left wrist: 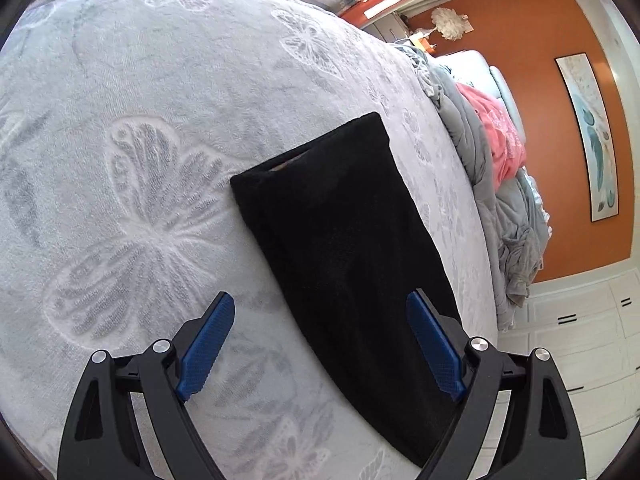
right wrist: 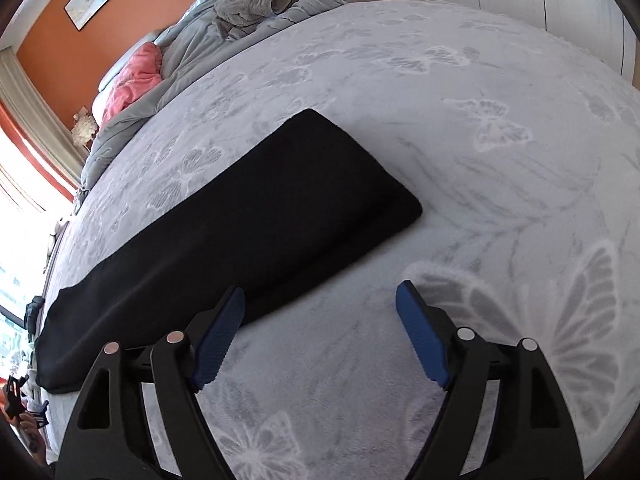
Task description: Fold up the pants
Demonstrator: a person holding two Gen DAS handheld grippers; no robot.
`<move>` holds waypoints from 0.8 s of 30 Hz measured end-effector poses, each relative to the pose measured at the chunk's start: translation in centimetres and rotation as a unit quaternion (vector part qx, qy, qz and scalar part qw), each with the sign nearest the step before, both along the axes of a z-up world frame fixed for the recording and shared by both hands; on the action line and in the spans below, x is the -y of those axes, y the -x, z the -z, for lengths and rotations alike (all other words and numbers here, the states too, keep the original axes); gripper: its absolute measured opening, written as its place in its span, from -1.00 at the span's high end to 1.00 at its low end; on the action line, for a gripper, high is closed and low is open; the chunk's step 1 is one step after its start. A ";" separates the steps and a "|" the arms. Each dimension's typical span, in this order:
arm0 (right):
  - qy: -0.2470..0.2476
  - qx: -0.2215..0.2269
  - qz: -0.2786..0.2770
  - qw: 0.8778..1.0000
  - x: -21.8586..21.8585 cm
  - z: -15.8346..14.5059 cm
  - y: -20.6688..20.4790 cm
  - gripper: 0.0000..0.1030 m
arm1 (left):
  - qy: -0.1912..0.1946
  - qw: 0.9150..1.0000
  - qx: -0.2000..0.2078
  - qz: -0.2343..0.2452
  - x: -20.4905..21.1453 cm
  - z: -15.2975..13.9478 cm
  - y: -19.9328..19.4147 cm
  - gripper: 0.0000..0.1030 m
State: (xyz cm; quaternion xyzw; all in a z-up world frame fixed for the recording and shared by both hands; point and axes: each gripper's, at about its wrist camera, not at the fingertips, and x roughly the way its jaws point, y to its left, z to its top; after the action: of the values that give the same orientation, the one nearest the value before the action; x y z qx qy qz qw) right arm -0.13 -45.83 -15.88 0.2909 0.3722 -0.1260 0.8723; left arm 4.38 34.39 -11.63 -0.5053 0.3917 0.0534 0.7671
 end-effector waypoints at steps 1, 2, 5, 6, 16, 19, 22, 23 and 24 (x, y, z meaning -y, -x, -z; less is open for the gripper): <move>-0.017 0.008 0.002 1.000 0.1 0.1 -0.5 -0.48 | 0.013 1.000 0.001 0.004 -0.1 0.4 -0.6 -0.65; -0.039 0.016 0.009 0.999 0.5 0.2 -1.2 -0.48 | 0.020 1.000 0.001 0.006 0.0 0.7 -1.3 -0.65; -0.112 0.040 0.044 0.992 1.9 1.1 -2.9 -0.49 | 0.021 1.000 0.005 0.009 0.1 1.0 -3.6 -0.62; -0.117 0.047 0.054 0.991 2.1 1.0 -3.3 -0.38 | 0.018 1.000 0.009 0.008 0.0 1.0 -4.3 -0.60; -0.143 0.098 0.044 0.984 2.9 -5.3 -2.5 0.80 | 0.018 0.999 0.007 0.039 -0.6 -5.8 -3.1 0.75; -0.141 0.093 0.035 0.985 3.6 -6.4 -0.7 0.80 | 0.028 0.998 -0.006 0.052 -1.1 -7.4 -2.1 0.76; -0.146 0.076 0.041 0.986 5.0 -5.2 2.0 0.80 | 0.019 0.998 -0.039 0.055 -1.7 -6.6 -0.4 0.76; -0.152 0.062 0.040 0.986 5.4 -4.0 2.4 0.79 | 0.013 0.997 -0.054 0.059 -1.7 -5.7 0.0 0.76; -0.142 0.029 0.042 0.989 5.6 -2.2 2.8 0.78 | 0.001 0.995 -0.078 0.067 -1.5 -4.4 0.3 0.76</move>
State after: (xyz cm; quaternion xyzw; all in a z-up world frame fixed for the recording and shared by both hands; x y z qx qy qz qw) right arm -2.96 -51.46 -13.70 0.4302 0.3485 -0.0997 0.8267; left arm 4.04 35.87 -7.22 -0.4730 0.4829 0.0408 0.7358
